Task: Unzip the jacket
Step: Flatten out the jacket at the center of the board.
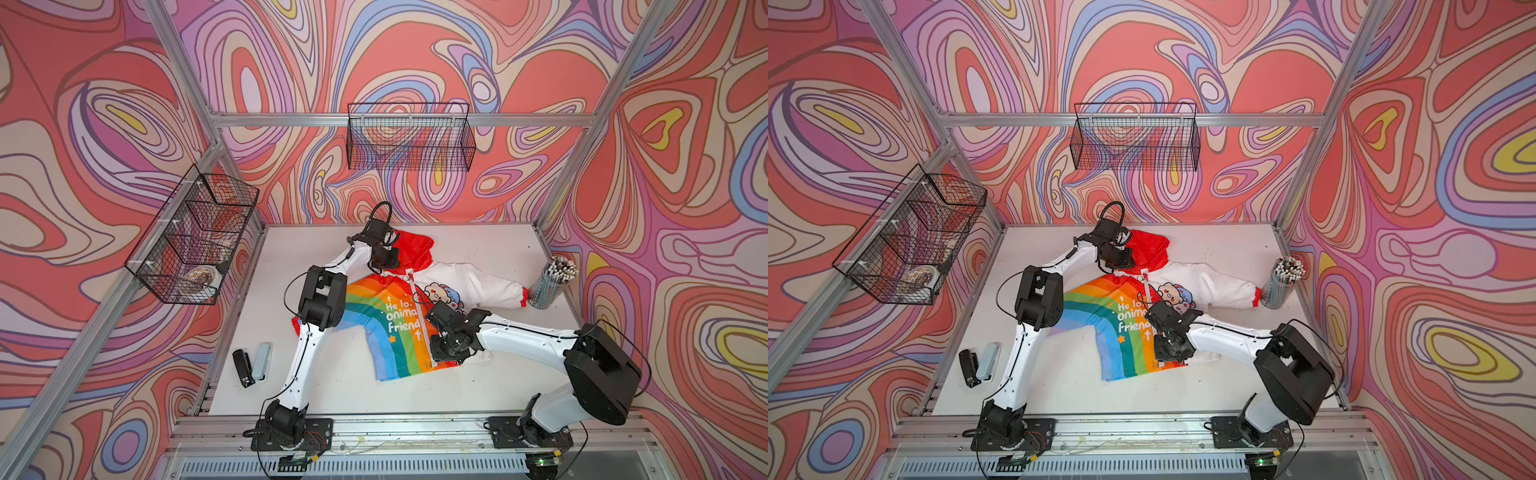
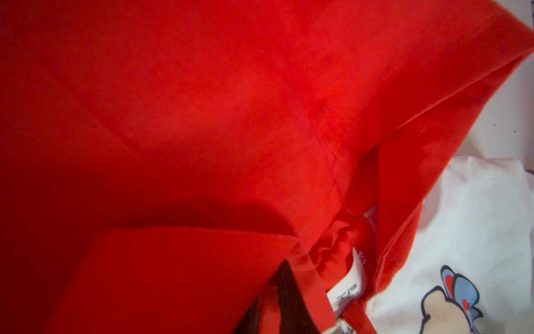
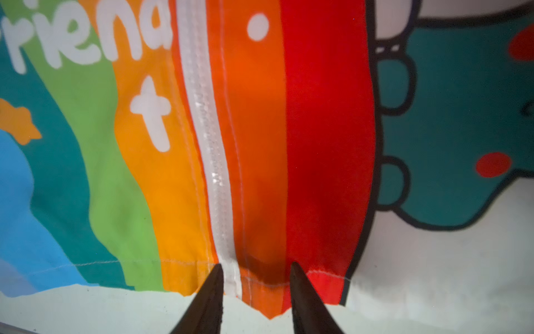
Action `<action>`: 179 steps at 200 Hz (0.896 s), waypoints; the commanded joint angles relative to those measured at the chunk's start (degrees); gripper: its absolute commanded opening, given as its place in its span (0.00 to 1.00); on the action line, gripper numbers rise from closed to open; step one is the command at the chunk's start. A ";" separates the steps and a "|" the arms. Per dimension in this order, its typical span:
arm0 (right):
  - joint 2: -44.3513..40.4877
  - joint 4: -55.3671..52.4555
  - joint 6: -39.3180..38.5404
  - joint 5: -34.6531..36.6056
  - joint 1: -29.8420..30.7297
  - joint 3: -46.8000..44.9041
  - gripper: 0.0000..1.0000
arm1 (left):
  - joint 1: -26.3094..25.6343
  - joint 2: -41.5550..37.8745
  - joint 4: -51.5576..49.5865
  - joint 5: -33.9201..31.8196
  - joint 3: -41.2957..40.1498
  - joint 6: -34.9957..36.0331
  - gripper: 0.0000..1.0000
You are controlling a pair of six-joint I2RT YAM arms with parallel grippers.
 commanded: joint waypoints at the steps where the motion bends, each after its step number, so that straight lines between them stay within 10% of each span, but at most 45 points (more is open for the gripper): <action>1: 1.77 -1.47 1.05 0.94 0.84 0.05 0.39 | -0.28 1.59 -3.47 0.23 -0.70 0.97 0.15; 89: 2.91 -2.25 2.66 0.54 2.17 -2.08 0.00 | -0.28 1.87 -3.82 -1.15 -0.61 0.90 0.14; 179: -2.26 -6.33 4.20 -4.02 6.00 -6.07 0.00 | 0.65 2.93 -4.29 -1.87 0.35 0.00 0.16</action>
